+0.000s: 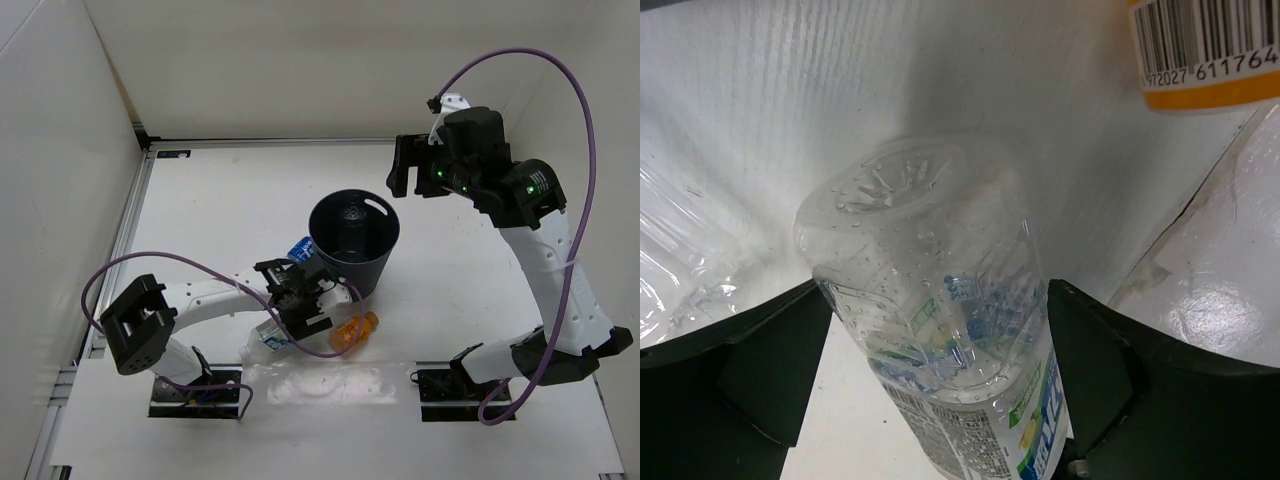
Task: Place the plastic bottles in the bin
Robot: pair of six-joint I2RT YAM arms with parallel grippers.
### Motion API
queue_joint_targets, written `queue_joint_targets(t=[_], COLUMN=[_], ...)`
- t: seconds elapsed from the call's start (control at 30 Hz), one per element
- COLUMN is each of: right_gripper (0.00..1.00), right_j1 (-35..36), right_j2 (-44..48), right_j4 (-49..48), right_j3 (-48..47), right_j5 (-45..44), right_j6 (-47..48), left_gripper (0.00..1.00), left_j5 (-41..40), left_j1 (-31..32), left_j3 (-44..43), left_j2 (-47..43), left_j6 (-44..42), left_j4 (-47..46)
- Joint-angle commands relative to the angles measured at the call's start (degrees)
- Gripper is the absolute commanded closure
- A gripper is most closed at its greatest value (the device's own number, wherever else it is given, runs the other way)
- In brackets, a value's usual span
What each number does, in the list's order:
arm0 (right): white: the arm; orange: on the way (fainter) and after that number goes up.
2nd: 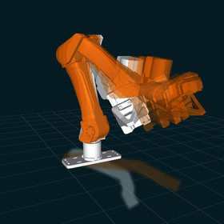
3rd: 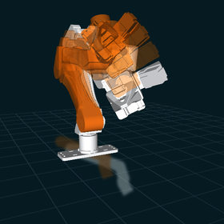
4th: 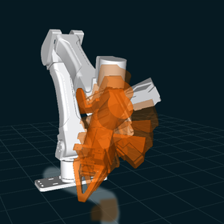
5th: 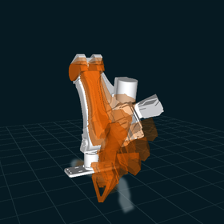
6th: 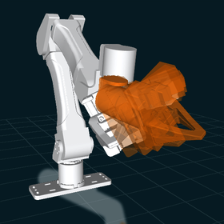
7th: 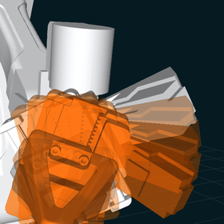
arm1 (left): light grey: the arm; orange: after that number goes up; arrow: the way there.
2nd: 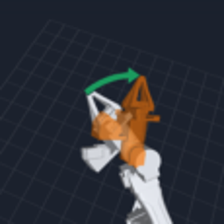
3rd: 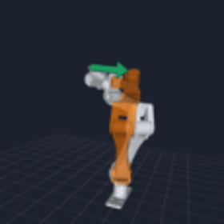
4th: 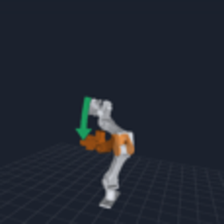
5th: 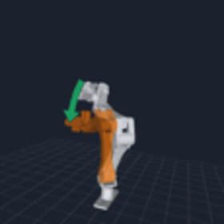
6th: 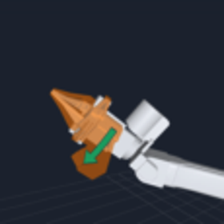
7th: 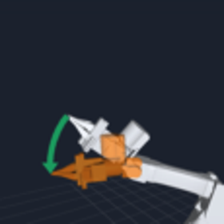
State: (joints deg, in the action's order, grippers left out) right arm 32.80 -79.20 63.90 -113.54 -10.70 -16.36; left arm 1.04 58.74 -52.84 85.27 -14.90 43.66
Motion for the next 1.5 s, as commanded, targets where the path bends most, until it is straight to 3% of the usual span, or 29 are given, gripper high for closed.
queue_joint_targets(t=[0.0, 0.03, 0.13, 0.17, 0.27, 0.47, 0.5, 0.77, 1.0, 1.13, 1.2, 1.33, 1.4, 1.47], right_gripper=[0.10, 0.10, 0.10, 0.10, 0.10, 0.10, 0.10, 0.10, 0.10, 0.10, 0.10, 0.10, 0.10, 0.10], right_j1=[-0.19, -0.28, -0.54, -0.63, -0.45, -0.98, -1.15, -2.74, -2.56, -2.91, -3.00, -4.93, -6.42, -8.71], right_j2=[0.45, 0.45, 0.18, 0.18, 0.01, 0.71, 0.80, 1.15, 1.50, 1.94, 2.21, 3.17, 3.61, 4.23], right_j4=[0.70, 0.70, 0.44, 0.35, 0.44, 0.17, 0.00, -1.58, -2.11, -2.03, -2.02, -1.67, -1.50, -1.32], right_j3=[-1.95, -1.69, -1.69, -1.69, -1.34, -0.46, -0.28, 1.30, 2.18, 2.62, 2.88, 3.32, 3.58, 4.37], right_j5=[0.15, 0.24, 0.42, 0.76, 0.77, 0.94, 1.29, 3.23, 3.40, 3.23, 2.53, 1.91, 2.87, 3.93], right_j6=[-0.52, -0.52, -0.69, -0.69, -0.78, -0.78, -1.04, -1.39, -1.48, -1.83, -2.36, -3.77, -5.25, -6.23], left_gripper=[0.04, 0.08, 0.41, 0.59, 0.76, 0.93, 1.00, 1.00, 1.00, 1.00, 1.00, 1.00, 1.00, 0.98], left_j5=[0.63, 0.81, 4.13, 5.02, 6.60, 5.47, 5.12, -0.86, -14.38, -19.49, -19.41, -12.93, -5.83, 1.37], left_j1=[0.32, 0.32, 0.15, 0.15, -0.38, -0.73, -1.08, -1.26, -1.17, -3.36, -4.86, -7.14, -9.34, -13.02], left_j3=[0.28, 0.28, 0.28, 0.28, 0.02, -2.88, -3.93, -7.72, -13.33, -25.68, -30.28, -51.41, -56.64, -58.78], left_j2=[-1.16, -1.16, -1.34, -1.43, -1.87, -4.59, -4.85, -13.27, -24.80, -28.15, -23.96, -13.48, -8.21, -6.19], left_j6=[0.57, 0.48, -1.18, -1.45, -1.98, -1.71, -1.80, 0.48, 3.46, -1.08, -3.82, -7.17, -4.37, 4.59], left_j4=[-2.00, -2.09, -1.65, -1.39, -0.60, 5.54, 6.26, 14.25, 19.53, 11.84, 8.13, 1.19, -4.53, -12.78])
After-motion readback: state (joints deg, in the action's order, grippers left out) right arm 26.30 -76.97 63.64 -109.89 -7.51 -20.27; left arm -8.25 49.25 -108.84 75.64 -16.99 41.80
